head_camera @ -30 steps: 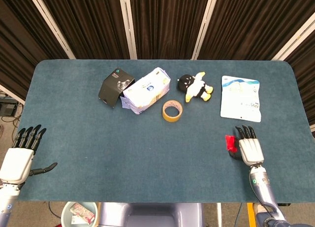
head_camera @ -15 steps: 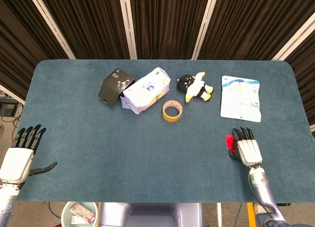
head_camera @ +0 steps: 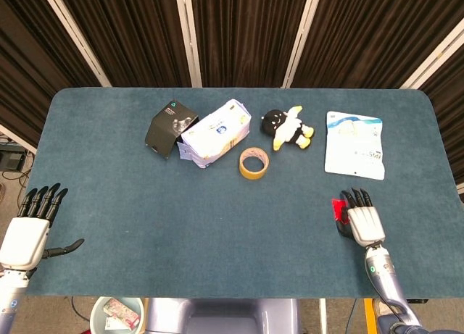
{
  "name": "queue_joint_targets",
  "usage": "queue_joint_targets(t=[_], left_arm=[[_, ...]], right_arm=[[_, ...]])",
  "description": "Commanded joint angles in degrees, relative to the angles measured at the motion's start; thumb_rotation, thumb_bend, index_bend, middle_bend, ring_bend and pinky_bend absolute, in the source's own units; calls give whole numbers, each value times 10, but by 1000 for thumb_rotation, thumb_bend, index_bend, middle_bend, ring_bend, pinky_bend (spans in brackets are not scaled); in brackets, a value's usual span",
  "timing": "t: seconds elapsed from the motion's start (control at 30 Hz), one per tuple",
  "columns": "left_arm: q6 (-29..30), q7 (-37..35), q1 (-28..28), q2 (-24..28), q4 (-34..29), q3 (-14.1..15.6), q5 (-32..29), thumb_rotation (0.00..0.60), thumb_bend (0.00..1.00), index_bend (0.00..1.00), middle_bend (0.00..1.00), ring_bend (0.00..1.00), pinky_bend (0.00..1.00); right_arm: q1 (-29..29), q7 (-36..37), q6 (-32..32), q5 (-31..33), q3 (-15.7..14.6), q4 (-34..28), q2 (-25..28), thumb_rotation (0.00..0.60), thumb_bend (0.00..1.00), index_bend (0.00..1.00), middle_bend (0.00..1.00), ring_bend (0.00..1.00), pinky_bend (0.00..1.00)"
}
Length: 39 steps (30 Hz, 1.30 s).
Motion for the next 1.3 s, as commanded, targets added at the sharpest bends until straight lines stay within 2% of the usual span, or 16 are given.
queue_joint_targets(t=[0.03,0.67,1.07,1.3], left_arm=[[-1,0,0,0,0,0,0,388,20,0,0,0,0],[1,-5,-1,1,2,2,7,388,19,0,0,0,0],[0,-6,-2,1,3,2,6,388,21,0,0,0,0],[2,-8,-1,2,2,1,6,387,20,0,0,0,0]], right_arm=[[0,1,-2,1,0,-3,1,600,471,636,135,0,0],[0,-5,-1,1,1,-12,5,600,624,680,158,0,0],[5,-2,9,4,10,-16,10,600,633,678,159,0,0],[8,-11,29,10,26,-30,23,600,633,673,159,0,0]])
